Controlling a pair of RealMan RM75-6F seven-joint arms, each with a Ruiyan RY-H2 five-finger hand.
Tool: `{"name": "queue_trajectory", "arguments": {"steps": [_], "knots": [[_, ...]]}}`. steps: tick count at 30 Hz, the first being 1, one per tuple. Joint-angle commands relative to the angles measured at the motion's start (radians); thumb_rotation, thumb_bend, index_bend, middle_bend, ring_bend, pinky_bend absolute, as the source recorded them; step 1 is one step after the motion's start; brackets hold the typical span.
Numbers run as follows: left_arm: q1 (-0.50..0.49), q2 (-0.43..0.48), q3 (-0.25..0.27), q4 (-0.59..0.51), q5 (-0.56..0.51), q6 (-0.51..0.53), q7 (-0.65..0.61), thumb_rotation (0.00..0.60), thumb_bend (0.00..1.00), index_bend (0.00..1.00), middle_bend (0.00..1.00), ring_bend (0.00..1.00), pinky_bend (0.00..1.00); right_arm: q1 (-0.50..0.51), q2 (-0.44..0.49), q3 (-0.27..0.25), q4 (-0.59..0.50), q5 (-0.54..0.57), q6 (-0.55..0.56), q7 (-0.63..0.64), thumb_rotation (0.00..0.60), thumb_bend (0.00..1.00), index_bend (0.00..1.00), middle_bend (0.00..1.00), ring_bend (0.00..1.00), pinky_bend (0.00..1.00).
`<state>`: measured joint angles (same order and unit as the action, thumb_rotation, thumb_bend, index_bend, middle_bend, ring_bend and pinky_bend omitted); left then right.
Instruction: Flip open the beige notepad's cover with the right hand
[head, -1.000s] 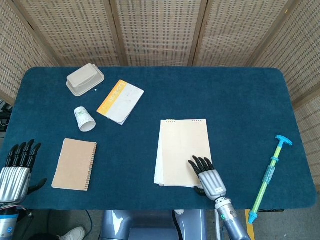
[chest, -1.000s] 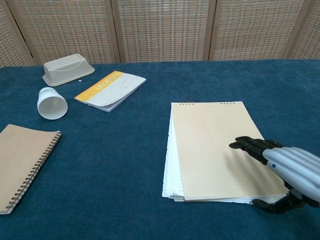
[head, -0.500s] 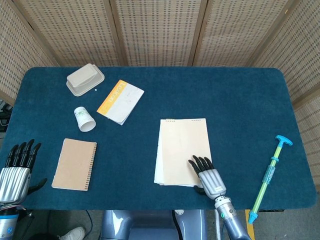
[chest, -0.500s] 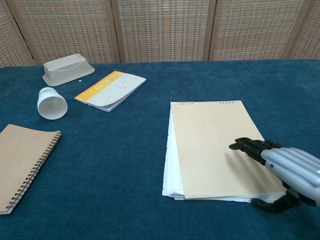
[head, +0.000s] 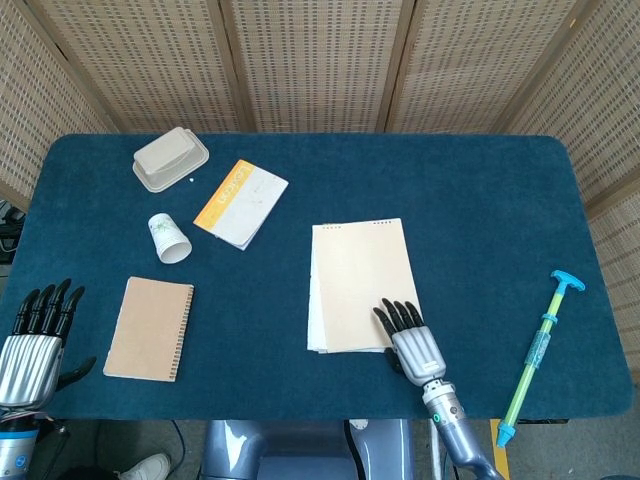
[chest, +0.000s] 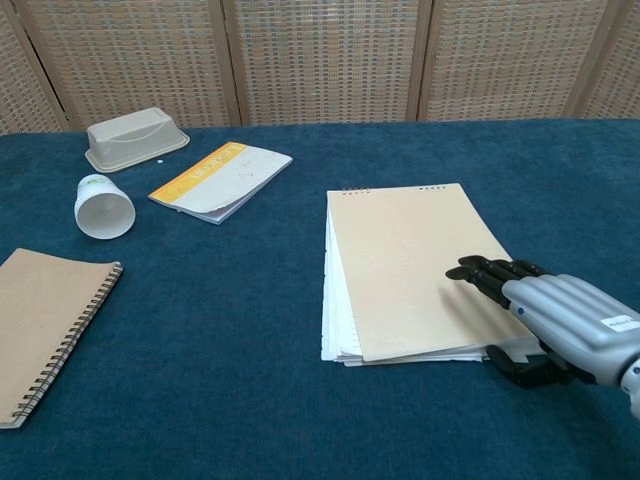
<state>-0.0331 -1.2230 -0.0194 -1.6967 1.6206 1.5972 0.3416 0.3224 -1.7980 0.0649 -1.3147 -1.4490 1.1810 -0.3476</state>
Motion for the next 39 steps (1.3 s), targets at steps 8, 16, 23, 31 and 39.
{"name": "queue_trajectory", "arguments": {"steps": [8,16,23,31,39], "knots": [[-0.003,-0.004,0.002,0.003,0.002,-0.006,0.004,0.6,0.14,0.0,0.0,0.0,0.04,0.044,-0.021,0.047,0.008,0.032,-0.021,-0.015,0.6,0.66,0.11,0.0,0.0,0.0],[-0.004,-0.008,0.004,0.003,0.004,-0.009,0.008,0.6,0.15,0.0,0.0,0.0,0.04,0.085,-0.035,0.096,0.031,0.057,-0.028,-0.007,0.6,0.66,0.11,0.0,0.0,0.0],[-0.003,-0.008,0.004,0.004,0.007,-0.007,0.008,0.6,0.15,0.0,0.0,0.0,0.04,0.128,-0.044,0.136,0.059,0.086,-0.046,-0.011,0.6,0.69,0.11,0.0,0.0,0.0],[-0.005,-0.009,0.006,0.005,0.007,-0.012,0.006,0.6,0.15,0.0,0.0,0.0,0.04,0.172,-0.05,0.163,0.069,0.106,-0.064,0.009,0.6,0.71,0.12,0.0,0.0,0.0],[-0.006,-0.009,0.008,0.004,0.009,-0.014,0.007,0.6,0.15,0.0,0.0,0.0,0.04,0.212,-0.052,0.19,0.067,0.122,-0.063,-0.007,0.6,0.72,0.15,0.0,0.0,0.07]]}}
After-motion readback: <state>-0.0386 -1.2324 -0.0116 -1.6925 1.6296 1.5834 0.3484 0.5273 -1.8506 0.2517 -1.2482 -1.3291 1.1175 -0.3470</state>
